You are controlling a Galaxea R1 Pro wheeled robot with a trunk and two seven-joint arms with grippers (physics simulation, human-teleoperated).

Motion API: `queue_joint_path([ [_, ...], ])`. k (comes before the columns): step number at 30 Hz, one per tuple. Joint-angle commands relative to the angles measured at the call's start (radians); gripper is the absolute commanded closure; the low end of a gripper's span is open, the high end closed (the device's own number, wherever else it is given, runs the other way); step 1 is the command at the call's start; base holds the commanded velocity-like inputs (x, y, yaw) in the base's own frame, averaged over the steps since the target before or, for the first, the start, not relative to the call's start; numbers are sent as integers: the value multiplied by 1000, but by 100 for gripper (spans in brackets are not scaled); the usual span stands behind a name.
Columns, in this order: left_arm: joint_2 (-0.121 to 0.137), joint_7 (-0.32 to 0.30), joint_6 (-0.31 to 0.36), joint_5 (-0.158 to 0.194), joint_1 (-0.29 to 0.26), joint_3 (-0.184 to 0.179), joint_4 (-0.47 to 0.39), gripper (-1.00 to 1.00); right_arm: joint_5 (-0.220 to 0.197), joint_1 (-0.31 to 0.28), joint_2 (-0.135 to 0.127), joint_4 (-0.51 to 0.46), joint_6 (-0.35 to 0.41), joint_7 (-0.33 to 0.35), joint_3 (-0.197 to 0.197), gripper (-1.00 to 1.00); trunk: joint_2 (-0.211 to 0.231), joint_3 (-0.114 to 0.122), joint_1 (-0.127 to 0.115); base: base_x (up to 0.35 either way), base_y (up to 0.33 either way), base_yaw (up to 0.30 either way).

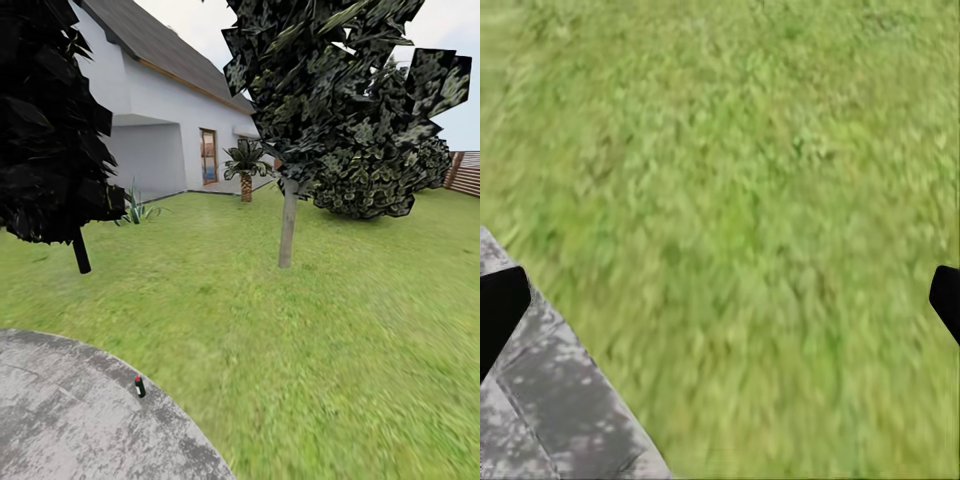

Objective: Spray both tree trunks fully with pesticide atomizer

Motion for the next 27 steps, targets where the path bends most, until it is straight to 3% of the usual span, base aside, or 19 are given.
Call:
queue_joint_path([
  [1, 0, 0, 0, 0, 0, 0, 0, -100, 0, 0, 0, 0, 0, 0, 0, -100, 0, 0, 0, 339, 0, 261],
  [13, 0, 0, 0, 0, 0, 0, 0, -100, 0, 0, 0, -1, 0, 0, 0, -100, 0, 0, 0, 321, 76, 268],
  [27, 0, 0, 0, 0, 0, 0, 0, -100, 0, 0, 0, -1, 0, 0, 0, -100, 0, 0, 0, 294, 141, 12],
])
